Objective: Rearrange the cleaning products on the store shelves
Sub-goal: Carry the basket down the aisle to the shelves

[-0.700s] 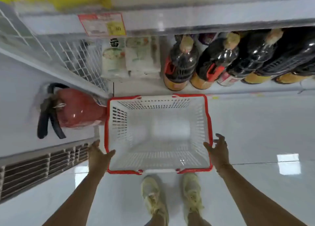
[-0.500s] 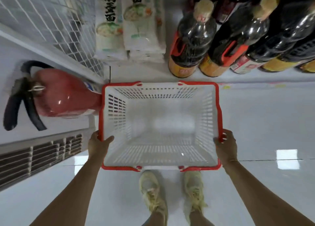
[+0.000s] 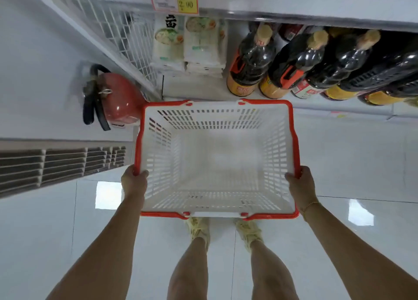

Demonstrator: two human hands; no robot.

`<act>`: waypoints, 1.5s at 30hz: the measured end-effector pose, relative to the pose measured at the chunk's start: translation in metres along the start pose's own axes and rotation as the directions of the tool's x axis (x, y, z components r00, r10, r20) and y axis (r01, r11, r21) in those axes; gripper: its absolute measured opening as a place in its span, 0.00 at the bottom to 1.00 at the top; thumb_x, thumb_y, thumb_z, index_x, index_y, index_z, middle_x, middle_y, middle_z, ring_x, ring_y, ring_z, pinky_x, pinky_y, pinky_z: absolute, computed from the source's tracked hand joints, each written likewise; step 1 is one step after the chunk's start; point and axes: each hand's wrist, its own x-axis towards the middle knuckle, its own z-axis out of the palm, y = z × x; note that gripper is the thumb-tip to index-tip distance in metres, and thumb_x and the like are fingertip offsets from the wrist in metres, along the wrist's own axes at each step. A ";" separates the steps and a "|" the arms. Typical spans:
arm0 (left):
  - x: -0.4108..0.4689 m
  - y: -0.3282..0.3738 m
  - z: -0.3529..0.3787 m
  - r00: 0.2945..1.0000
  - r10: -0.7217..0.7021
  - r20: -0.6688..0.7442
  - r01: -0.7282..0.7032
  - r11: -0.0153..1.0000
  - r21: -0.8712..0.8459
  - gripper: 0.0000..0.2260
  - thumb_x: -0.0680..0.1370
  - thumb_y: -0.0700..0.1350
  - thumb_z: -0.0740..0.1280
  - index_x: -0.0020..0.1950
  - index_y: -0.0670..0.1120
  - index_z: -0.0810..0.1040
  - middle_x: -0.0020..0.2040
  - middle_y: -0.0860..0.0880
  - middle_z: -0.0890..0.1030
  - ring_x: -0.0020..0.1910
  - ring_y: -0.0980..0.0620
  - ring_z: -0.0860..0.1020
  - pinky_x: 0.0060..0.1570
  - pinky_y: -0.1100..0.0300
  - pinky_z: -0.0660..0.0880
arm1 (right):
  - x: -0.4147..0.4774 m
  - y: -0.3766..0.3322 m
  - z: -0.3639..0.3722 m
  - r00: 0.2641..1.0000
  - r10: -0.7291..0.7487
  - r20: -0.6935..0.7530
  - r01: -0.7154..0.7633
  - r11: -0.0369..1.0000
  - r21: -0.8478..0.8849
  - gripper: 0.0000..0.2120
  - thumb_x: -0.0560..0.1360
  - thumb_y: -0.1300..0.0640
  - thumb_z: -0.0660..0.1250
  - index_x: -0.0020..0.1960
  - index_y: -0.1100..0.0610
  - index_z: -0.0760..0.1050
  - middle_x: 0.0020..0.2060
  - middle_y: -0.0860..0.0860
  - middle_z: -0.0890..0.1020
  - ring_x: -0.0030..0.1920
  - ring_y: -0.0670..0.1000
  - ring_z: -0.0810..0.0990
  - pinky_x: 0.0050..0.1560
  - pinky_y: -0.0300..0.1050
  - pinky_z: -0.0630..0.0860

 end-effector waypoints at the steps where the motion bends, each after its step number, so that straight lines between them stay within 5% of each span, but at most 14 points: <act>1: -0.016 0.000 -0.013 1.000 -0.007 -0.015 0.006 1.000 -0.014 0.11 0.76 0.34 0.64 0.59 0.38 0.77 0.50 0.43 0.79 0.45 0.44 0.74 0.47 0.56 0.71 | -0.015 -0.005 -0.012 1.000 -0.012 0.005 0.012 1.000 0.001 0.08 0.76 0.66 0.62 0.53 0.59 0.66 0.40 0.50 0.73 0.38 0.49 0.72 0.37 0.43 0.68; 6: -0.097 -0.009 -0.077 0.997 -0.039 -0.069 0.030 0.993 -0.117 0.09 0.75 0.35 0.65 0.55 0.39 0.79 0.47 0.44 0.79 0.44 0.45 0.74 0.47 0.58 0.71 | -0.086 -0.030 -0.073 0.992 -0.124 0.036 0.126 0.992 -0.030 0.09 0.76 0.65 0.63 0.54 0.59 0.67 0.39 0.49 0.73 0.37 0.47 0.72 0.35 0.38 0.67; 10: -0.157 -0.034 -0.125 0.991 -0.081 -0.103 0.061 0.981 -0.185 0.05 0.74 0.34 0.66 0.48 0.40 0.78 0.42 0.43 0.78 0.41 0.45 0.74 0.40 0.60 0.70 | -0.134 -0.050 -0.105 0.979 -0.177 0.099 0.183 0.981 -0.056 0.08 0.75 0.65 0.64 0.53 0.60 0.68 0.44 0.56 0.75 0.41 0.55 0.74 0.40 0.44 0.69; 14: -0.203 -0.070 -0.177 0.972 -0.116 -0.202 0.066 0.969 -0.239 0.03 0.73 0.33 0.66 0.45 0.39 0.78 0.39 0.43 0.77 0.39 0.45 0.74 0.42 0.57 0.69 | -0.184 -0.070 -0.111 0.957 -0.203 0.205 0.224 0.971 -0.086 0.11 0.75 0.66 0.64 0.57 0.63 0.70 0.48 0.57 0.75 0.47 0.56 0.74 0.46 0.46 0.68; 18: -0.231 -0.117 -0.246 0.939 -0.205 -0.276 0.106 0.936 -0.337 0.04 0.72 0.32 0.66 0.44 0.39 0.77 0.36 0.44 0.75 0.37 0.47 0.71 0.41 0.57 0.67 | -0.247 -0.088 -0.089 0.907 -0.247 0.340 0.289 0.954 -0.079 0.10 0.76 0.67 0.64 0.57 0.63 0.69 0.50 0.58 0.76 0.48 0.56 0.75 0.41 0.44 0.72; 23: -0.240 -0.190 -0.337 0.880 -0.327 -0.343 0.139 0.870 -0.474 0.10 0.72 0.32 0.67 0.46 0.46 0.75 0.41 0.44 0.75 0.42 0.48 0.72 0.40 0.57 0.68 | -0.328 -0.095 -0.023 0.811 -0.204 0.548 0.330 0.933 -0.140 0.11 0.77 0.66 0.63 0.57 0.57 0.67 0.56 0.58 0.77 0.55 0.59 0.77 0.60 0.57 0.74; 29: -0.233 -0.286 -0.450 0.815 -0.472 -0.336 0.181 0.758 -0.627 0.14 0.73 0.32 0.67 0.58 0.36 0.79 0.38 0.43 0.75 0.33 0.49 0.70 0.30 0.67 0.69 | -0.431 -0.118 0.092 0.724 -0.244 0.645 0.447 0.878 -0.169 0.16 0.76 0.64 0.66 0.62 0.60 0.68 0.57 0.59 0.78 0.54 0.60 0.79 0.58 0.58 0.76; 34: -0.226 -0.332 -0.530 0.732 -0.588 -0.344 0.122 0.610 -0.783 0.19 0.74 0.32 0.69 0.64 0.36 0.76 0.49 0.45 0.76 0.47 0.48 0.74 0.47 0.59 0.71 | -0.513 -0.160 0.184 0.622 -0.336 0.708 0.568 0.816 -0.111 0.13 0.74 0.66 0.67 0.57 0.58 0.70 0.55 0.60 0.79 0.53 0.61 0.80 0.56 0.61 0.77; 39: -0.197 -0.358 -0.597 0.682 -0.644 -0.346 0.075 0.532 -0.843 0.20 0.73 0.33 0.69 0.66 0.36 0.75 0.55 0.39 0.79 0.49 0.46 0.76 0.56 0.54 0.74 | -0.578 -0.212 0.260 0.532 -0.415 0.738 0.661 0.748 -0.055 0.14 0.75 0.67 0.65 0.59 0.61 0.68 0.54 0.59 0.78 0.51 0.58 0.79 0.50 0.51 0.78; 45: -0.139 -0.365 -0.667 0.630 -0.698 -0.341 0.048 0.473 -0.880 0.19 0.73 0.33 0.69 0.64 0.37 0.76 0.57 0.39 0.80 0.52 0.44 0.77 0.61 0.51 0.74 | -0.626 -0.270 0.351 0.451 -0.404 0.796 0.717 0.695 -0.054 0.11 0.77 0.63 0.64 0.57 0.56 0.67 0.53 0.56 0.77 0.52 0.57 0.79 0.53 0.55 0.79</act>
